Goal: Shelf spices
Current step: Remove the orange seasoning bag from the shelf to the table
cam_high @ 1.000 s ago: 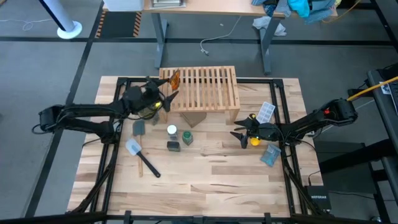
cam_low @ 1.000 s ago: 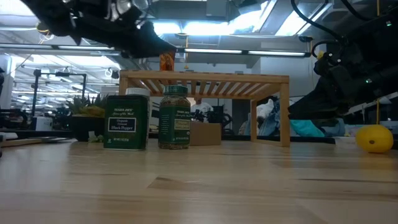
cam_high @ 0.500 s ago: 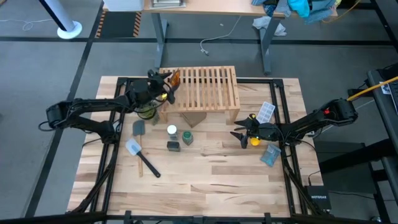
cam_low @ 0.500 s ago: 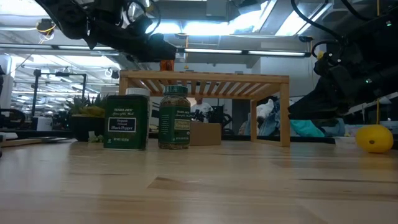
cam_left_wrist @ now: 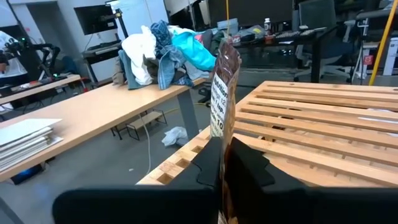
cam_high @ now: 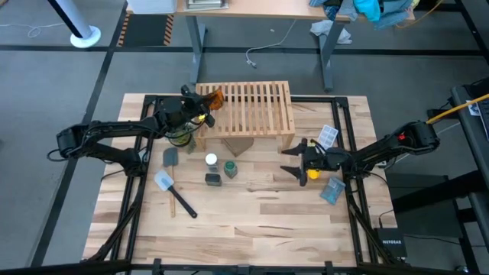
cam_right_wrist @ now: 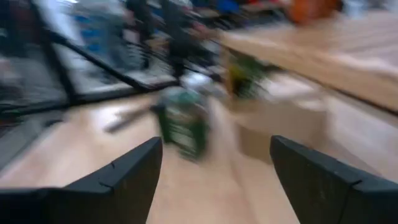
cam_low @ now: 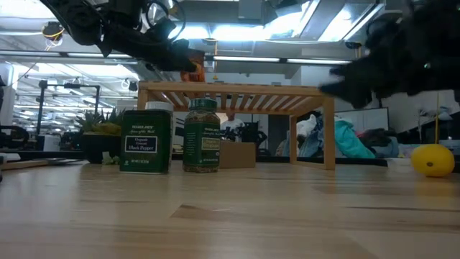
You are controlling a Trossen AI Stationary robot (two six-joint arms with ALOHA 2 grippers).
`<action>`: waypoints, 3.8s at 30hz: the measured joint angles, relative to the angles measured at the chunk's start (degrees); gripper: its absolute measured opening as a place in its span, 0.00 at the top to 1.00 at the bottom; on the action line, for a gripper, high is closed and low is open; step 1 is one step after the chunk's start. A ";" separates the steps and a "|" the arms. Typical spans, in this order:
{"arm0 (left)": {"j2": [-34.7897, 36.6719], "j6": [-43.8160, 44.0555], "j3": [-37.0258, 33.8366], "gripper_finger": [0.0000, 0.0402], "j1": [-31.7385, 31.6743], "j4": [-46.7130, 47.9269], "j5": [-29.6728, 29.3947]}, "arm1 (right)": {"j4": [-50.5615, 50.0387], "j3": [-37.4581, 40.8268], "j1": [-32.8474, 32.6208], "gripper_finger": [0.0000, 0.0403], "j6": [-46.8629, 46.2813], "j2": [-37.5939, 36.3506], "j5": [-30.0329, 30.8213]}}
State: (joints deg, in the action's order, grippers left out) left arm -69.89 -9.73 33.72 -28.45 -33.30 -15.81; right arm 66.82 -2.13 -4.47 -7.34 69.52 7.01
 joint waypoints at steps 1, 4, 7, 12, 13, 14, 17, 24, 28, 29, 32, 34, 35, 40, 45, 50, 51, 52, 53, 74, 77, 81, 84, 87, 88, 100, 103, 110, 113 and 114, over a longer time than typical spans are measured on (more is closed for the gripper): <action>0.00 -0.02 0.01 0.96 0.00 0.02 0.00 | 2.27 0.00 0.00 0.25 0.59 -0.01 -1.88; 0.33 -0.08 0.01 0.99 0.00 0.59 0.00 | 4.25 0.12 0.13 0.25 1.62 -1.90 -5.45; 1.77 -1.02 0.02 0.99 0.38 3.14 0.00 | 1.75 0.65 2.38 0.25 0.77 -5.66 -9.15; 5.95 -2.46 -0.01 0.99 2.17 8.84 0.02 | -4.50 1.18 10.04 0.25 -1.62 -14.73 -20.01; 6.95 -2.48 -0.01 0.99 2.65 10.01 0.02 | -6.26 1.18 11.60 0.25 -1.74 -16.66 -22.24; 8.03 -2.50 -0.01 0.99 3.16 11.24 0.00 | -8.07 1.18 12.99 0.25 -2.17 -18.57 -24.18; 11.64 -2.34 -0.01 0.99 4.72 15.44 -0.03 | -14.87 1.18 16.16 0.25 -4.16 -24.18 -28.12; 21.50 -0.48 -0.01 1.00 10.18 28.67 -1.12 | -27.25 1.18 17.66 0.25 -4.22 -35.57 -29.10; 26.60 2.43 -1.10 1.00 14.05 34.83 -1.56 | -31.81 1.18 17.64 0.25 -3.06 -42.22 -29.14; 27.66 3.35 -1.65 1.00 15.13 36.09 -2.02 | -33.02 1.18 17.64 0.25 -2.79 -44.05 -29.12; 30.57 6.22 -4.34 1.00 18.88 36.42 -5.53 | -38.25 1.16 17.64 0.25 -2.75 -49.08 -29.10; 32.41 7.62 -6.46 1.00 21.52 36.55 -8.00 | -42.47 1.14 17.62 0.25 -2.85 -51.98 -29.02; 33.33 8.22 -7.35 1.00 22.91 36.62 -9.09 | -44.37 1.14 17.62 0.25 -3.07 -53.21 -28.54; 36.80 9.54 -9.79 1.00 30.45 37.65 -16.53 | -48.71 1.14 17.62 0.25 -3.97 -56.61 -26.61; 39.01 7.88 -9.82 1.00 36.27 37.48 -22.56 | -48.68 1.11 17.62 0.25 -3.97 -57.02 -26.91; 40.17 9.16 -9.84 1.00 40.82 37.50 -23.54 | -49.30 1.11 17.62 0.25 -3.96 -57.02 -27.08; 40.16 9.61 -9.84 1.00 41.80 37.64 -24.02 | -49.28 1.11 17.62 0.25 -3.95 -57.02 -27.13; 40.12 10.23 -9.84 1.00 42.80 37.93 -24.59 | -49.24 1.11 17.62 0.25 -3.96 -57.02 -27.15; 40.00 10.96 -9.84 1.00 43.84 38.37 -25.18 | -49.25 1.11 17.62 0.25 -3.95 -57.02 -27.15; 30.14 40.86 -19.24 1.00 68.48 41.05 -48.08 | -48.99 1.09 17.62 0.25 -4.26 -57.02 -29.61; 27.05 45.31 -21.04 1.00 70.42 38.65 -49.17 | -48.97 1.09 17.62 0.25 -4.30 -57.02 -29.60; 22.23 49.95 -22.32 1.00 71.55 36.57 -50.29 | -48.98 1.09 17.62 0.25 -4.35 -57.02 -29.60; 18.49 52.37 -22.32 1.00 71.69 35.11 -50.92 | -48.99 1.07 17.62 0.25 -4.37 -57.02 -29.60; 14.58 53.00 -22.32 1.00 71.69 32.09 -51.05 | -48.99 1.07 17.62 0.25 -4.37 -57.02 -29.61; 13.24 53.02 -22.31 1.00 71.69 30.94 -51.04 | -48.99 1.07 17.62 0.25 -4.37 -57.02 -29.60; 2.00 53.92 -22.26 1.00 71.65 23.04 -52.64 | -49.03 1.07 17.62 0.25 -4.37 -57.02 -29.62; 1.06 56.03 -22.27 1.00 71.65 23.09 -52.65 | -49.43 1.07 17.62 0.25 -4.37 -57.02 -29.62; -0.92 58.99 -22.26 1.00 71.65 23.12 -52.63 | -51.23 1.07 17.61 0.25 -4.37 -57.00 -29.62; -1.14 59.47 -22.26 0.99 71.65 23.10 -52.63 | -51.30 1.07 17.62 0.25 -4.37 -57.00 -29.62; -1.14 59.52 -22.26 0.99 71.65 23.07 -52.63 | -51.29 1.07 17.61 0.25 -4.36 -57.00 -29.62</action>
State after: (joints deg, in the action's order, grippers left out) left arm -71.02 49.79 11.46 43.20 -10.23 -68.45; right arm 15.53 -1.06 13.14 -11.70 12.51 -22.61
